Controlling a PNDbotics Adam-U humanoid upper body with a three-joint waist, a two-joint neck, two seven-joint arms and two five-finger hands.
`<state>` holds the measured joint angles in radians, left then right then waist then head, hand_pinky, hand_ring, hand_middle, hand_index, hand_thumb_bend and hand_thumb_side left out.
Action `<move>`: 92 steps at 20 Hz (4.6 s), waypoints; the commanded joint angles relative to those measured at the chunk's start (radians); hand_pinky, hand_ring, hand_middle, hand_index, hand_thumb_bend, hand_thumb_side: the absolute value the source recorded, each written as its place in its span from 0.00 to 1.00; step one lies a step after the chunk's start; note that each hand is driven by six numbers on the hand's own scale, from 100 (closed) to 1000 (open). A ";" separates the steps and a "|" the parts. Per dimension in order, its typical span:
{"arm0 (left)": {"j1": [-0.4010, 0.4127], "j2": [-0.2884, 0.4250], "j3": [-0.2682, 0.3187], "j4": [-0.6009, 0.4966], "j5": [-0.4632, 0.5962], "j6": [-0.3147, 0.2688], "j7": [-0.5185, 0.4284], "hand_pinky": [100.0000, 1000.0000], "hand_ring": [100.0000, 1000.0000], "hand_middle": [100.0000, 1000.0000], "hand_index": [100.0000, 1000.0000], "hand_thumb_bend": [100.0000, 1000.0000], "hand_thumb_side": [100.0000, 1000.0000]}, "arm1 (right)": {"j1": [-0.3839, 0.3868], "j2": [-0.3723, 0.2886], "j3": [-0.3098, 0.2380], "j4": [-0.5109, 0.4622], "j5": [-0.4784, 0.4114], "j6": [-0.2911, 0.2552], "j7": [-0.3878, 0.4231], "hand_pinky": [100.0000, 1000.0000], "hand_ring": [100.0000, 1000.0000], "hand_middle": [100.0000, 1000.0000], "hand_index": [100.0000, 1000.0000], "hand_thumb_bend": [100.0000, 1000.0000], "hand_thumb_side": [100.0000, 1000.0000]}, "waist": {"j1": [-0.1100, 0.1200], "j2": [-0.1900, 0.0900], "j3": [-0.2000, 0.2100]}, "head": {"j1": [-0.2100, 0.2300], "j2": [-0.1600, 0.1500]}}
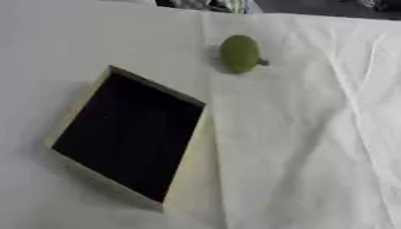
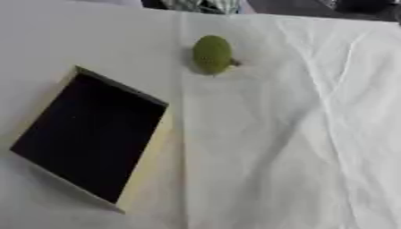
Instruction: Pick up objects on the table and place them in the box.
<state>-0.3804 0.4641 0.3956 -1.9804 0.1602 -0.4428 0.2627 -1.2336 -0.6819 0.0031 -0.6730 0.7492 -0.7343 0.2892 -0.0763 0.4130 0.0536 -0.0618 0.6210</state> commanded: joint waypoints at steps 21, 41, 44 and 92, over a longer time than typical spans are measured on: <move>-0.023 0.018 -0.019 -0.020 0.024 0.014 -0.026 0.62 0.61 0.51 0.69 0.21 0.22 | -0.074 0.178 -0.025 0.076 0.106 -0.119 0.231 0.98 1.00 0.93 0.98 0.00 0.67 | 0.007 -0.024 0.024 | -0.025 -0.020; -0.052 0.007 -0.028 -0.020 0.040 0.010 -0.045 0.62 0.61 0.51 0.68 0.23 0.21 | -0.066 0.249 -0.041 0.069 0.204 -0.112 0.262 0.98 1.00 0.90 1.00 0.00 0.44 | 0.005 -0.001 0.056 | -0.048 -0.037; -0.059 0.006 -0.031 -0.020 0.045 0.010 -0.050 0.62 0.61 0.51 0.68 0.22 0.22 | -0.066 0.254 -0.050 0.066 0.207 -0.108 0.250 0.98 1.00 0.88 1.00 0.00 0.51 | 0.003 0.005 0.064 | -0.051 -0.043; -0.052 0.015 -0.045 -0.020 0.057 0.026 -0.068 0.62 0.60 0.51 0.68 0.21 0.22 | -0.045 0.224 0.024 -0.110 -0.311 -0.140 0.363 0.83 0.90 0.31 0.41 0.00 0.00 | -0.005 -0.024 0.051 | -0.042 -0.020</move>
<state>-0.4291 0.4546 0.3472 -1.9804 0.2114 -0.4174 0.1975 -1.2527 -0.4215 0.0272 -0.7485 0.4651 -0.6966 0.4643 -0.0863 0.4206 0.1046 -0.1061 0.5977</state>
